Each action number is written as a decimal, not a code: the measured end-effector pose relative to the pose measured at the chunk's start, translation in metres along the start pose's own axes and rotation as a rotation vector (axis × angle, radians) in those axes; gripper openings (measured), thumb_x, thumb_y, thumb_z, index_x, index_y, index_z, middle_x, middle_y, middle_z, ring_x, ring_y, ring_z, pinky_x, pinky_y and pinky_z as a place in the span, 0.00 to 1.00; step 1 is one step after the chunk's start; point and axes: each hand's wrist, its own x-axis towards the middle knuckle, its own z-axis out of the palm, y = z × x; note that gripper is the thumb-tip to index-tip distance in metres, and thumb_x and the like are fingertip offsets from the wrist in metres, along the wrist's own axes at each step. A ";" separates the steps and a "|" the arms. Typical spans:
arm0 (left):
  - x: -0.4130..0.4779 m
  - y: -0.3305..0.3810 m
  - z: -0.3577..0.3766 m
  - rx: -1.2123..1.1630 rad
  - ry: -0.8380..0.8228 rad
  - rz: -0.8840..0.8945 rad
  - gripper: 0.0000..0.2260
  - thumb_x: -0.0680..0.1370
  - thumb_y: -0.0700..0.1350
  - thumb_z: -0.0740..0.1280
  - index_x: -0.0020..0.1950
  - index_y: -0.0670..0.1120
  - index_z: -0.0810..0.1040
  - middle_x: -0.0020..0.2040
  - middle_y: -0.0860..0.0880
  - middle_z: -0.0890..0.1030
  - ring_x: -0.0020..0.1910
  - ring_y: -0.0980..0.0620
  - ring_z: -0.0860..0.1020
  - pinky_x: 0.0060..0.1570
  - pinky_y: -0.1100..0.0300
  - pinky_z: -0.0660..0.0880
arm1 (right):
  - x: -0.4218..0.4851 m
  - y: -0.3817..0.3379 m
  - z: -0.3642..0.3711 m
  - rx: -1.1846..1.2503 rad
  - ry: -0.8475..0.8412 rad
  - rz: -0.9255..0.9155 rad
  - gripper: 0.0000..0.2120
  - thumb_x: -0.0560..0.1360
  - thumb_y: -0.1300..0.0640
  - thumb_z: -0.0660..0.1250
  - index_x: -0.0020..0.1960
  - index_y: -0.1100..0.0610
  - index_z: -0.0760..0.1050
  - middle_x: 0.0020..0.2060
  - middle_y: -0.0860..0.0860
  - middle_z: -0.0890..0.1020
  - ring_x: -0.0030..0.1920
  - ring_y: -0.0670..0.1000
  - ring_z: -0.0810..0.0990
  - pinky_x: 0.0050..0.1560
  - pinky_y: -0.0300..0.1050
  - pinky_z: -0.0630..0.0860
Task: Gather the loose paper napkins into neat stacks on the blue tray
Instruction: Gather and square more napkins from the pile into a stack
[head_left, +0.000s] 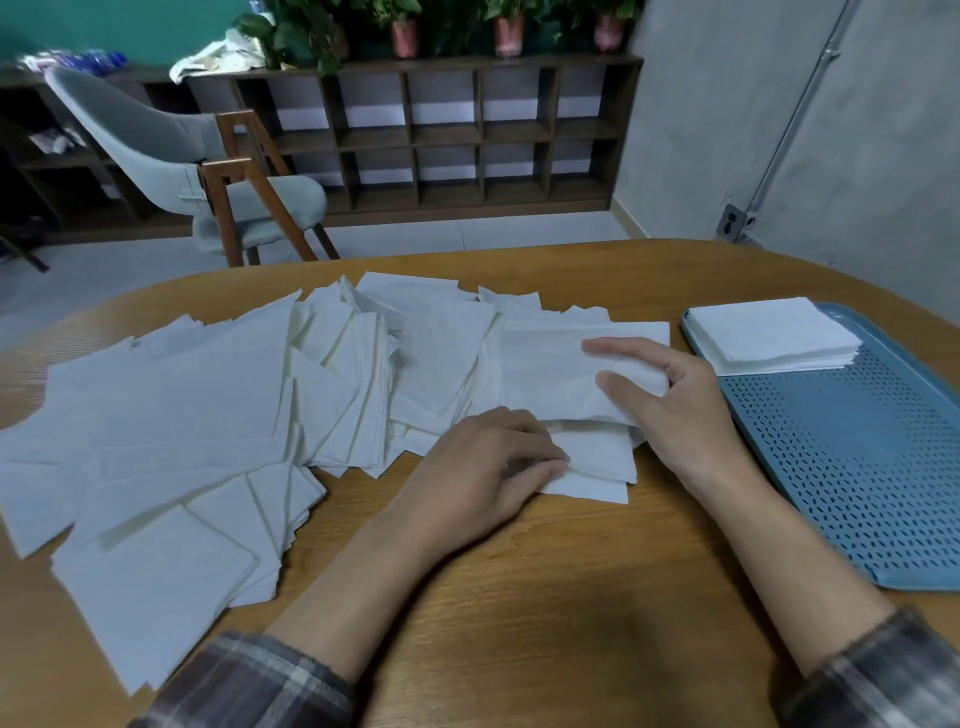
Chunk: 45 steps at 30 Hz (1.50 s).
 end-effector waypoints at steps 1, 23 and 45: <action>0.000 0.000 -0.001 -0.025 0.012 -0.010 0.07 0.83 0.50 0.70 0.56 0.51 0.88 0.50 0.59 0.84 0.52 0.59 0.80 0.52 0.57 0.78 | 0.000 -0.001 -0.001 0.004 -0.005 0.005 0.17 0.80 0.67 0.69 0.58 0.46 0.85 0.57 0.35 0.85 0.65 0.34 0.78 0.68 0.34 0.69; 0.002 0.031 -0.029 -0.606 0.281 -0.293 0.11 0.81 0.49 0.72 0.63 0.55 0.80 0.38 0.44 0.81 0.37 0.49 0.80 0.36 0.59 0.78 | -0.011 -0.011 0.013 0.229 -0.118 0.056 0.07 0.75 0.54 0.75 0.52 0.53 0.87 0.49 0.46 0.89 0.50 0.45 0.87 0.47 0.38 0.81; 0.001 0.013 -0.045 -0.454 0.254 -0.243 0.04 0.79 0.43 0.76 0.49 0.52 0.89 0.48 0.59 0.88 0.53 0.58 0.84 0.49 0.68 0.73 | -0.014 -0.020 0.012 0.174 -0.335 0.096 0.33 0.78 0.56 0.73 0.75 0.33 0.67 0.63 0.28 0.79 0.62 0.31 0.78 0.55 0.23 0.72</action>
